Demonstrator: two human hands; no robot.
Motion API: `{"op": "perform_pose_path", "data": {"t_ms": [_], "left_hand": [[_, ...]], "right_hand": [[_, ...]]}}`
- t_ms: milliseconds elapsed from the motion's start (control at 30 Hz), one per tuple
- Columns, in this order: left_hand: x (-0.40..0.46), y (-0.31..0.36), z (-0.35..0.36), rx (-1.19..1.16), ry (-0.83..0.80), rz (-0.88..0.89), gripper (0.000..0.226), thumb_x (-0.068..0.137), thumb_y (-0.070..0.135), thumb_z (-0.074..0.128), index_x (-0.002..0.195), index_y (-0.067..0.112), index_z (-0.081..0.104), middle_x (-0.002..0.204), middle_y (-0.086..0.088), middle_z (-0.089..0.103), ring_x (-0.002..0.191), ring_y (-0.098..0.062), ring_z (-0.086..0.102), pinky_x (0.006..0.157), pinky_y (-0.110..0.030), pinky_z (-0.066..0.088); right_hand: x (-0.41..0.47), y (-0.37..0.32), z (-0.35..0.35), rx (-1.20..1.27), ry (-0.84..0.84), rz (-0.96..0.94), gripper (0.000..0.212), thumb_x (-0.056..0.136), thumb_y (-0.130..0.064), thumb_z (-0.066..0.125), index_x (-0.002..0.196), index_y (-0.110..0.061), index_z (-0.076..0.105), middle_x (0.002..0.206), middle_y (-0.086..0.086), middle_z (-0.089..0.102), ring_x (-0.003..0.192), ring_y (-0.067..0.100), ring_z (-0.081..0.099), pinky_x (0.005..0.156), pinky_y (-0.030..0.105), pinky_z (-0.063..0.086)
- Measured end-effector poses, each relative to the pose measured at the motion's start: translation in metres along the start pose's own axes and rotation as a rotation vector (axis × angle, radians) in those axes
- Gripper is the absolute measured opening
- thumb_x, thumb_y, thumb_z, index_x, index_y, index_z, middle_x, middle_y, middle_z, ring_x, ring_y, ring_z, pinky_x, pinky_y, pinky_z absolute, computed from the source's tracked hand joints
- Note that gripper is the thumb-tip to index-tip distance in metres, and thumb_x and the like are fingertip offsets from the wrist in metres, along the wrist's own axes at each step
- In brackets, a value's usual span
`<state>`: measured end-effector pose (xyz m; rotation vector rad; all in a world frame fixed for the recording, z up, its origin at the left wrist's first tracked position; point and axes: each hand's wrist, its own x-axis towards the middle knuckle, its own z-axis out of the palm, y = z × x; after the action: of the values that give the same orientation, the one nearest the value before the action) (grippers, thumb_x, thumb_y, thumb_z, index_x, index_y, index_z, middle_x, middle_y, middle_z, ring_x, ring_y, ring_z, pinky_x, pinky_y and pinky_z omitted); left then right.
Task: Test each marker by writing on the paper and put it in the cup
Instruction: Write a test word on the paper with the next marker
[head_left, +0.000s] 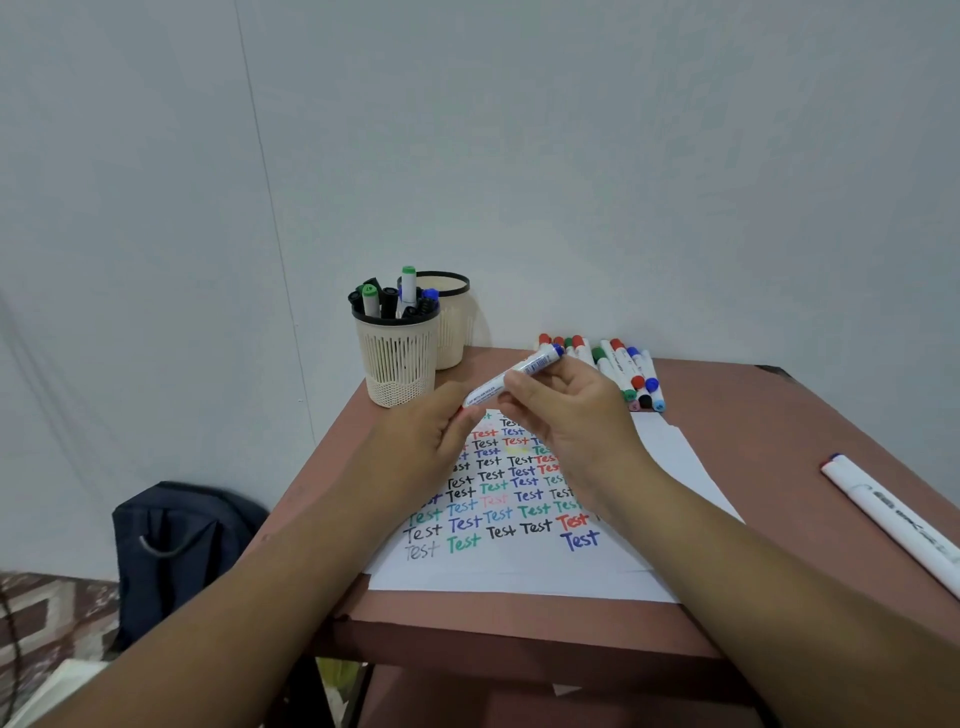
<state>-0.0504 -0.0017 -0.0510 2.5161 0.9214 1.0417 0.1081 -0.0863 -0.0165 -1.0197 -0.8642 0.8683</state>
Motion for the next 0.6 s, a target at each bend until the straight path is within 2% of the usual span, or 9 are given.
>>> {"op": "perform_pose_path", "data": {"t_ms": [133,233,300,367,433,500,600], "left_hand": [[-0.002,0.000,0.000,0.024,0.008,-0.012,0.035,0.100,0.052,0.041,0.118,0.032,0.062,0.070,0.009,0.060,0.066,-0.006,0.058,0.062,-0.034,0.052],[-0.003,-0.001,-0.002,0.051,0.028,-0.037,0.031,0.098,0.055,0.047,0.123,0.043,0.061,0.067,0.011,0.060,0.065,-0.006,0.059,0.060,-0.035,0.053],[-0.003,0.000,-0.004,0.061,0.019,-0.049,0.038,0.093,0.064,0.045,0.120,0.045,0.061,0.065,0.010,0.058,0.063,-0.006,0.058,0.060,-0.035,0.053],[-0.003,0.004,-0.005,0.066,-0.038,-0.070,0.051,0.082,0.079,0.039,0.115,0.045,0.058,0.066,0.009,0.056,0.063,-0.004,0.057,0.059,-0.031,0.052],[-0.003,0.008,-0.006,0.042,-0.104,-0.115,0.064,0.070,0.089,0.042,0.121,0.050,0.049,0.074,0.012,0.056,0.071,-0.001,0.057,0.064,-0.026,0.050],[-0.003,0.008,-0.008,0.034,-0.150,-0.125,0.076,0.066,0.093,0.045,0.130,0.051,0.042,0.087,0.015,0.058,0.084,-0.001,0.058,0.074,-0.028,0.052],[-0.003,0.008,-0.009,0.009,-0.191,-0.111,0.077,0.069,0.091,0.044,0.133,0.048,0.044,0.095,0.010,0.061,0.088,-0.004,0.058,0.078,-0.031,0.053]], "right_hand": [[0.002,0.005,-0.002,-0.004,0.014,0.061,0.016,0.099,-0.010,0.067,0.110,0.001,0.067,0.095,0.015,0.076,0.087,0.021,0.075,0.080,0.028,0.062],[0.002,0.010,-0.001,-0.001,-0.001,0.103,0.021,0.103,-0.014,0.061,0.119,0.001,0.058,0.089,0.012,0.075,0.080,0.019,0.075,0.080,0.032,0.061],[0.002,0.010,0.000,-0.011,0.010,0.098,0.022,0.104,-0.013,0.058,0.120,0.002,0.055,0.084,0.011,0.075,0.076,0.018,0.074,0.078,0.032,0.061],[0.002,0.009,-0.001,-0.041,0.047,0.080,0.021,0.105,-0.013,0.055,0.120,0.002,0.052,0.088,0.018,0.074,0.074,0.020,0.072,0.071,0.030,0.061],[0.002,0.005,-0.006,-0.066,0.089,0.068,0.016,0.106,-0.013,0.051,0.117,-0.002,0.050,0.099,0.025,0.074,0.074,0.022,0.071,0.066,0.030,0.060],[0.001,0.001,-0.014,-0.069,0.133,0.066,0.012,0.107,-0.013,0.049,0.115,-0.005,0.048,0.097,0.025,0.075,0.073,0.025,0.072,0.065,0.031,0.061],[-0.006,-0.009,-0.034,-0.082,0.150,0.056,0.025,0.102,-0.007,0.060,0.122,-0.003,0.045,0.095,0.025,0.073,0.073,0.025,0.071,0.068,0.032,0.062]]}}
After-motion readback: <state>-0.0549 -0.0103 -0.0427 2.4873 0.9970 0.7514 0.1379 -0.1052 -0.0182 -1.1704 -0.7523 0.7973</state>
